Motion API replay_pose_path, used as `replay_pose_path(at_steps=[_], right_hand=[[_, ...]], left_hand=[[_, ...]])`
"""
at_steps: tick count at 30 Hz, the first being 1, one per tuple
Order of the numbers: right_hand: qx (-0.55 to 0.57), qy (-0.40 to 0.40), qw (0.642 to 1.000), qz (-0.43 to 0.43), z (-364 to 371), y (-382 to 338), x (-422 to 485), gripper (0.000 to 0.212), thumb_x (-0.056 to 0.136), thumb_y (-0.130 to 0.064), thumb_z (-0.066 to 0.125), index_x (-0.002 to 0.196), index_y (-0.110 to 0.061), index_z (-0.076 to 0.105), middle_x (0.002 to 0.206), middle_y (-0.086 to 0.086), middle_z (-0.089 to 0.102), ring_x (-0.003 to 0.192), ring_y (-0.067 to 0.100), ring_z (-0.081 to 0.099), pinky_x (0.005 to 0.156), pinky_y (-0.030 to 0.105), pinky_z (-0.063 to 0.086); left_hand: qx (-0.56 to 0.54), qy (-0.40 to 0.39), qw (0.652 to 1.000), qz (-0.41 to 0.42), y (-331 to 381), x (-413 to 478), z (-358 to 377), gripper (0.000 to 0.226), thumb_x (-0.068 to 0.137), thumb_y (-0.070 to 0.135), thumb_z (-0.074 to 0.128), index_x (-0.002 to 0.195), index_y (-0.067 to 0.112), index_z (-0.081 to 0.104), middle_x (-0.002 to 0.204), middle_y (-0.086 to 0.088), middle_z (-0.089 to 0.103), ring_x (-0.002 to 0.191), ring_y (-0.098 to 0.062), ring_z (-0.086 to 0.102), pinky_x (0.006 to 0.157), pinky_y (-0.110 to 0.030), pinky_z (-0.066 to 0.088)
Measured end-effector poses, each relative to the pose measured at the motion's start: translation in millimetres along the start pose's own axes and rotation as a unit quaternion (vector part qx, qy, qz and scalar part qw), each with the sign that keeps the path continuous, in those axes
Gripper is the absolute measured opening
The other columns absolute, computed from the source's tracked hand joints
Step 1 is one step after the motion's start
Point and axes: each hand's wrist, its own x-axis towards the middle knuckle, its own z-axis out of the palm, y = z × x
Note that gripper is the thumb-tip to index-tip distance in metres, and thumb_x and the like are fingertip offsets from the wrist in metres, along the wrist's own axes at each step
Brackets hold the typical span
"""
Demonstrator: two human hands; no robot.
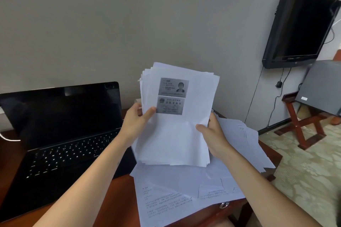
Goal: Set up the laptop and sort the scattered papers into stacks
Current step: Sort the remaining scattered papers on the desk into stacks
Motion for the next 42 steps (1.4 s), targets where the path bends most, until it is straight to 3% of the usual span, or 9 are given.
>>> replay_pose_path(at_steps=[7, 16, 20, 23, 25, 27, 31, 36, 42], right_hand=[[-0.025, -0.069, 0.993, 0.089, -0.2, 11.6, -17.5, 0.041, 0.092, 0.007, 0.054, 0.125, -0.016, 0.056, 0.121, 0.006, 0.070, 0.116, 0.030, 0.065, 0.101, 0.049, 0.050], [-0.127, -0.153, 0.978, 0.067, 17.5, 45.9, -61.3, 0.039, 0.094, 0.008, 0.057, 0.129, -0.009, 0.059, 0.112, 0.007, 0.072, 0.106, 0.024, 0.069, 0.091, 0.026, 0.054], [-0.210, -0.144, 0.967, 0.002, 23.5, 55.7, -79.0, 0.042, 0.094, 0.003, 0.062, 0.132, -0.013, 0.056, 0.110, -0.003, 0.071, 0.099, 0.007, 0.068, 0.101, 0.032, 0.052], [-0.404, -0.206, 0.889, -0.056, 19.9, 59.2, -90.8, 0.059, 0.089, -0.042, 0.073, 0.142, -0.035, 0.047, 0.136, -0.025, 0.044, 0.126, -0.008, 0.036, 0.120, 0.029, 0.025], [-0.505, -0.237, 0.827, -0.074, 18.6, 64.7, -93.4, 0.083, 0.079, -0.073, 0.064, 0.150, -0.041, 0.035, 0.148, -0.027, 0.029, 0.140, -0.002, 0.018, 0.121, 0.030, 0.012], [-0.526, -0.232, 0.813, -0.093, 18.3, 71.6, -92.4, 0.089, 0.077, -0.081, 0.057, 0.153, -0.040, 0.032, 0.156, -0.024, 0.026, 0.147, 0.003, 0.015, 0.121, 0.030, 0.010], [-0.551, -0.206, 0.796, -0.144, 20.6, 72.6, -90.0, 0.072, 0.087, -0.073, 0.056, 0.148, -0.039, 0.041, 0.152, -0.022, 0.038, 0.142, 0.005, 0.029, 0.114, 0.030, 0.020], [-0.528, -0.128, 0.818, -0.188, 21.7, 72.4, -92.0, 0.047, 0.091, -0.056, 0.065, 0.129, -0.028, 0.062, 0.125, -0.012, 0.067, 0.115, 0.014, 0.061, 0.093, 0.033, 0.045], [-0.477, -0.026, 0.864, -0.159, 17.1, 70.9, -96.4, 0.031, 0.093, -0.050, 0.065, 0.116, -0.030, 0.068, 0.104, -0.011, 0.074, 0.095, 0.017, 0.068, 0.077, 0.032, 0.051]], left_hand=[[-0.103, -0.174, 0.967, -0.157, -32.1, -59.9, -24.2, 0.027, 0.104, 0.027, 0.061, 0.127, 0.014, 0.068, 0.118, -0.008, 0.077, 0.108, -0.029, 0.075, 0.096, -0.047, 0.059], [-0.001, -0.037, 0.992, -0.118, -71.3, -120.6, -61.0, 0.021, 0.106, 0.015, 0.058, 0.121, 0.027, 0.067, 0.107, 0.007, 0.080, 0.097, -0.017, 0.078, 0.085, -0.036, 0.060], [0.025, 0.023, 0.993, -0.116, -80.3, -139.1, -84.2, 0.024, 0.106, 0.013, 0.057, 0.117, 0.031, 0.067, 0.104, 0.011, 0.080, 0.095, -0.013, 0.077, 0.086, -0.037, 0.060], [0.054, 0.051, 0.989, -0.125, -90.1, -150.2, -103.7, 0.023, 0.105, 0.016, 0.060, 0.121, 0.031, 0.066, 0.109, 0.008, 0.079, 0.100, -0.014, 0.076, 0.094, -0.045, 0.059], [0.069, 0.069, 0.987, -0.124, -93.7, -158.0, -114.6, 0.022, 0.104, 0.018, 0.062, 0.123, 0.028, 0.064, 0.111, 0.007, 0.078, 0.103, -0.015, 0.074, 0.097, -0.047, 0.058], [0.075, 0.085, 0.987, -0.118, -95.9, -165.6, -121.6, 0.021, 0.103, 0.018, 0.064, 0.122, 0.027, 0.064, 0.112, 0.006, 0.077, 0.104, -0.016, 0.074, 0.097, -0.048, 0.058], [0.085, 0.129, 0.983, -0.101, -99.5, -181.8, -132.7, 0.018, 0.103, 0.017, 0.064, 0.114, 0.031, 0.062, 0.111, 0.007, 0.076, 0.104, -0.016, 0.072, 0.094, -0.047, 0.058], [0.078, 0.120, 0.984, -0.105, -97.9, -191.4, -140.3, 0.018, 0.103, 0.019, 0.064, 0.118, 0.029, 0.063, 0.109, 0.008, 0.076, 0.102, -0.012, 0.073, 0.087, -0.036, 0.058], [0.061, 0.114, 0.985, -0.113, -96.1, -199.1, -143.8, 0.018, 0.104, 0.019, 0.063, 0.120, 0.027, 0.065, 0.109, 0.007, 0.078, 0.100, -0.011, 0.075, 0.087, -0.036, 0.059]])
